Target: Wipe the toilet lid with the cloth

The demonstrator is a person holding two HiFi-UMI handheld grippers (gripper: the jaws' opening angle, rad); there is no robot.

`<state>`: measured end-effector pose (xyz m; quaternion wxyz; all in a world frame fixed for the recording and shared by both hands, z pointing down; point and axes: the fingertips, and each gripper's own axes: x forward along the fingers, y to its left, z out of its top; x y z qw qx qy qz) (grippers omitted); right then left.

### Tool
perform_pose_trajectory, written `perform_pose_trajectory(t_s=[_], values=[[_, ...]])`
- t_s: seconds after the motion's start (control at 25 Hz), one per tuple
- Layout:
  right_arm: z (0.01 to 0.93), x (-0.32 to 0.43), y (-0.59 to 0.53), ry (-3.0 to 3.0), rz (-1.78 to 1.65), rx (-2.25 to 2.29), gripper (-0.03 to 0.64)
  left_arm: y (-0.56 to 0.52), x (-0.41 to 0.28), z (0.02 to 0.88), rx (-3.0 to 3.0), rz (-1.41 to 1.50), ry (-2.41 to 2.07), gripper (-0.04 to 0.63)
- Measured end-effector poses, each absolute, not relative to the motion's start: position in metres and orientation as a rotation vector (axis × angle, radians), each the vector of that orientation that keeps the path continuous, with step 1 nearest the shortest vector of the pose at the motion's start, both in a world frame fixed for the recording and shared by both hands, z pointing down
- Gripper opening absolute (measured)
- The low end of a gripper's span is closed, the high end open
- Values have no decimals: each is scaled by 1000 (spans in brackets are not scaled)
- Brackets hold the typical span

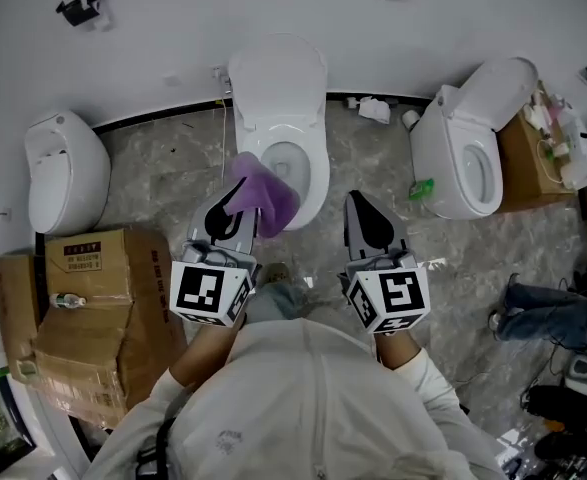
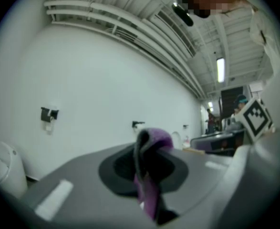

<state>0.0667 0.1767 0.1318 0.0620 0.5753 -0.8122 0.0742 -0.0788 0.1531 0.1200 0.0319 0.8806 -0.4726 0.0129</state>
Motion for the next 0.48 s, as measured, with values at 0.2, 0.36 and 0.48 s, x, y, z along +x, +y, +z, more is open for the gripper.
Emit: perform_pose_trajectory(t_s=[0.2, 0.36, 0.48], values=[[135, 56, 156, -2448, 245, 1704, 18, 130, -83, 123, 2684, 36, -1436, 18], [140, 48, 146, -2442, 255, 1681, 18, 121, -87, 129, 2661, 44, -1426, 18], [148, 44, 138, -2443, 275, 1666, 18, 112, -86, 135, 2652, 48, -1417, 18]])
